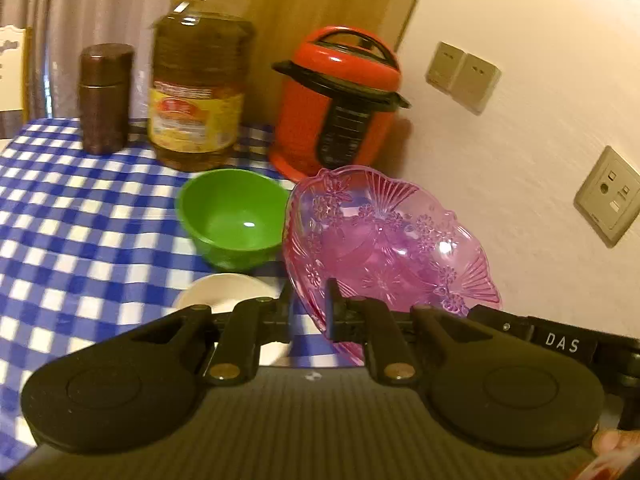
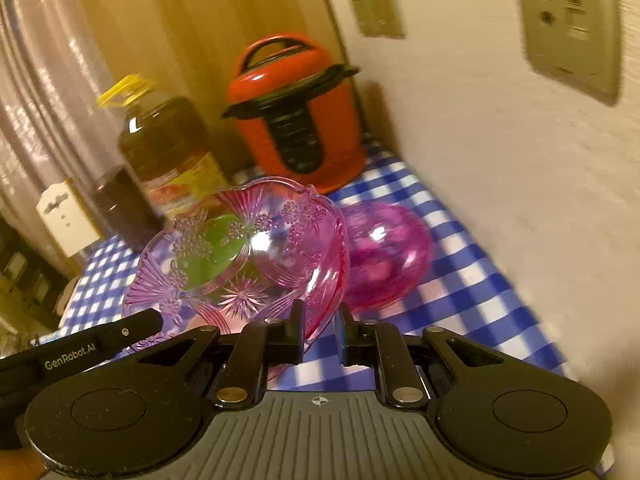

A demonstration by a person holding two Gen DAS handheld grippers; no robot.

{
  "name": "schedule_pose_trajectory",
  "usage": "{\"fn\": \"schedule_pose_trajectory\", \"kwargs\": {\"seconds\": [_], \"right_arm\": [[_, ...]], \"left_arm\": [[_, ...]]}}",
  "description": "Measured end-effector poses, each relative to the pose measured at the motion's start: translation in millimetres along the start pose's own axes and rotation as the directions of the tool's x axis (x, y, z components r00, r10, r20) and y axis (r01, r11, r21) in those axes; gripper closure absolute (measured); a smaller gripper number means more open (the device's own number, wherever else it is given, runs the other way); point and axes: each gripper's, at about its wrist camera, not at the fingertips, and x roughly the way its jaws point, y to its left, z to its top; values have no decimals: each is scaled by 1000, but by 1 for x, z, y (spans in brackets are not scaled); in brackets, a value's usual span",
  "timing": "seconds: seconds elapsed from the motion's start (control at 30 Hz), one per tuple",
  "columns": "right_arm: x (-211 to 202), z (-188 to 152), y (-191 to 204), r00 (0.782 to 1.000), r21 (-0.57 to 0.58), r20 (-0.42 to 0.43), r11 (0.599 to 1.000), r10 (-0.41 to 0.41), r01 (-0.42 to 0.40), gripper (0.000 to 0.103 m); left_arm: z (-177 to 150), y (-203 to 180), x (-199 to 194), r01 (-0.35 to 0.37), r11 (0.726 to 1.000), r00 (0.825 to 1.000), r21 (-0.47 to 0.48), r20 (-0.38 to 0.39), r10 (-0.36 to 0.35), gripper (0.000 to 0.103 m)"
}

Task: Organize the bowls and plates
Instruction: 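Carry the pink plate with both grippers toward the plate stack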

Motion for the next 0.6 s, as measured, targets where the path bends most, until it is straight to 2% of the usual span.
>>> {"fn": "schedule_pose_trajectory", "kwargs": {"seconds": [0.3, 0.6], "right_arm": [[19, 16, -52, 998, 59, 12, 997, -54, 53, 88], [60, 17, -78, 996, 97, -4, 992, -86, 86, 88]], "left_arm": [[4, -35, 51, 41, 999, 998, 35, -44, -40, 91], [0, -38, 106, 45, 998, 995, 51, -91, -41, 91]]}}
